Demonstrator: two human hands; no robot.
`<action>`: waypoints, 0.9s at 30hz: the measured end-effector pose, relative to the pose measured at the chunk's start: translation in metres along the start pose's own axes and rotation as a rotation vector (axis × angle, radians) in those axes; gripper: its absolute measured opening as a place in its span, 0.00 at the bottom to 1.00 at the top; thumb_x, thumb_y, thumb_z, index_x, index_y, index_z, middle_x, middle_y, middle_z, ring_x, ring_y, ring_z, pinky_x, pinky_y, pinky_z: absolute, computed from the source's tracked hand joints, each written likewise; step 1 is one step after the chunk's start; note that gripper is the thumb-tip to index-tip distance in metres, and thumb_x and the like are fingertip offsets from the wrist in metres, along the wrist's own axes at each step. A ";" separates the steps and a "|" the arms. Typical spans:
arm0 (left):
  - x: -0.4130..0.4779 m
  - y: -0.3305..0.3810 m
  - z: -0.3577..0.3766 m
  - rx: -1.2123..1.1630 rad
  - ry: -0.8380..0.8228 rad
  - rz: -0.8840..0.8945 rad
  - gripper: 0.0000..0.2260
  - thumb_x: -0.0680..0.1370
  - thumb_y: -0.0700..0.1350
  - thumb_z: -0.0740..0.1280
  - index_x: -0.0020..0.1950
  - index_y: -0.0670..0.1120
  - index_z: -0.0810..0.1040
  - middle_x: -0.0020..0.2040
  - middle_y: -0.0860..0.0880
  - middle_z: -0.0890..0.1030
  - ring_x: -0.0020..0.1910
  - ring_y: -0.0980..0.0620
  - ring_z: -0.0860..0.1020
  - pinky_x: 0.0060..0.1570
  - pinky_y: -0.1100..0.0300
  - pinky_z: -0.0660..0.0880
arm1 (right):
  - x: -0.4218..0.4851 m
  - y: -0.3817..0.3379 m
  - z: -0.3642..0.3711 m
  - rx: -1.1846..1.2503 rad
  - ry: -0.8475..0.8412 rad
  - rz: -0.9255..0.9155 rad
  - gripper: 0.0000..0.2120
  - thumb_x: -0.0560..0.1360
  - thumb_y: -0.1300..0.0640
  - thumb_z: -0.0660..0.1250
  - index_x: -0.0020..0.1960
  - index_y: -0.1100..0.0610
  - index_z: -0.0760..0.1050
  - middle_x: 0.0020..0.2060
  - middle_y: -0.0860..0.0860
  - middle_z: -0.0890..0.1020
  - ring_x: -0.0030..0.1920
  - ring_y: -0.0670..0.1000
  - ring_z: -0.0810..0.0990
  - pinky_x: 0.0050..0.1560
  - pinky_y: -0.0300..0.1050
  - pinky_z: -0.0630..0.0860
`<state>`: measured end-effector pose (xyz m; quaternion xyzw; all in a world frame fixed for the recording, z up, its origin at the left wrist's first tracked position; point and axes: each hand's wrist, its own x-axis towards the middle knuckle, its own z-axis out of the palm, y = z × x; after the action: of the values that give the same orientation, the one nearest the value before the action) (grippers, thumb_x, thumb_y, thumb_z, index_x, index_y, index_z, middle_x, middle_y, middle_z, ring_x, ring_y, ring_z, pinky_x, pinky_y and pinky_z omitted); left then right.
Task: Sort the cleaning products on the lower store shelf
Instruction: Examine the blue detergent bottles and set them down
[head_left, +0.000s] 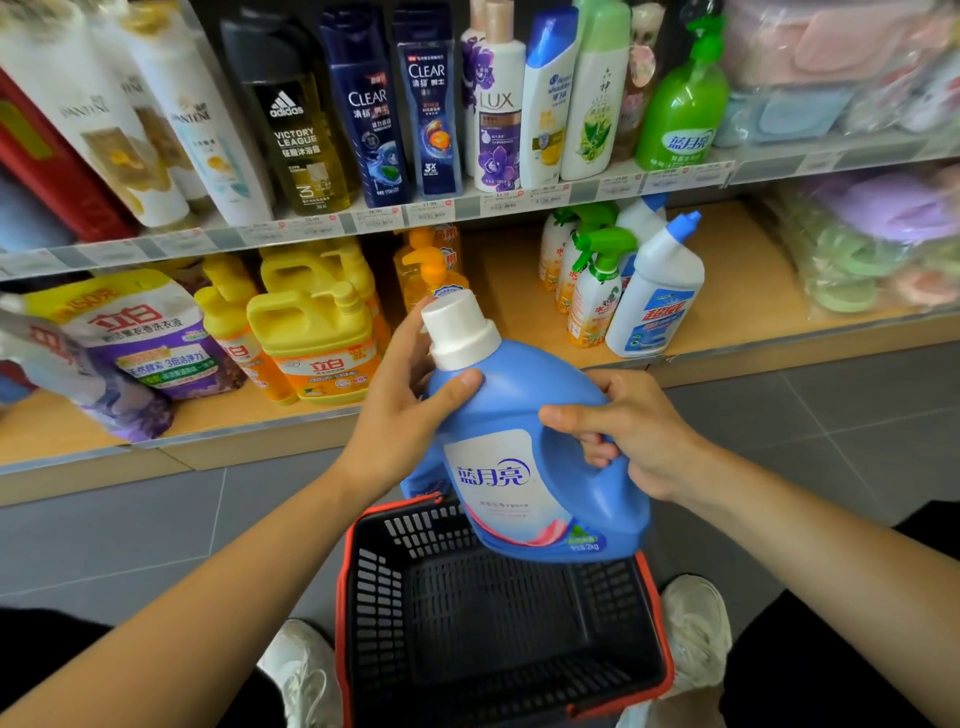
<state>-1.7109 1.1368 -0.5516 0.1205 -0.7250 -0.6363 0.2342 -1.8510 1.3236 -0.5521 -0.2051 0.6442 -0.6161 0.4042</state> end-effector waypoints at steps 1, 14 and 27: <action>0.002 0.000 0.000 -0.015 0.013 -0.007 0.28 0.78 0.43 0.69 0.77 0.47 0.65 0.69 0.50 0.78 0.69 0.54 0.76 0.65 0.59 0.75 | 0.000 -0.001 0.000 0.007 -0.003 -0.001 0.25 0.58 0.50 0.83 0.31 0.56 0.66 0.22 0.52 0.66 0.22 0.51 0.60 0.28 0.44 0.58; 0.003 -0.022 -0.013 -0.101 -0.029 -0.224 0.19 0.81 0.61 0.60 0.73 0.66 0.71 0.71 0.61 0.75 0.70 0.57 0.74 0.66 0.51 0.73 | -0.004 -0.009 0.005 0.174 -0.005 0.070 0.15 0.65 0.52 0.80 0.33 0.53 0.73 0.24 0.50 0.66 0.22 0.47 0.60 0.24 0.40 0.61; -0.022 -0.052 0.008 -0.306 -0.184 -0.622 0.24 0.72 0.60 0.74 0.65 0.54 0.79 0.63 0.47 0.83 0.60 0.47 0.83 0.54 0.53 0.81 | 0.007 -0.025 -0.011 0.425 0.036 0.060 0.09 0.72 0.56 0.71 0.47 0.61 0.77 0.34 0.51 0.77 0.29 0.46 0.72 0.31 0.38 0.74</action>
<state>-1.7019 1.1454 -0.6075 0.2411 -0.5682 -0.7865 -0.0215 -1.8692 1.3212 -0.5313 -0.0850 0.5127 -0.7292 0.4451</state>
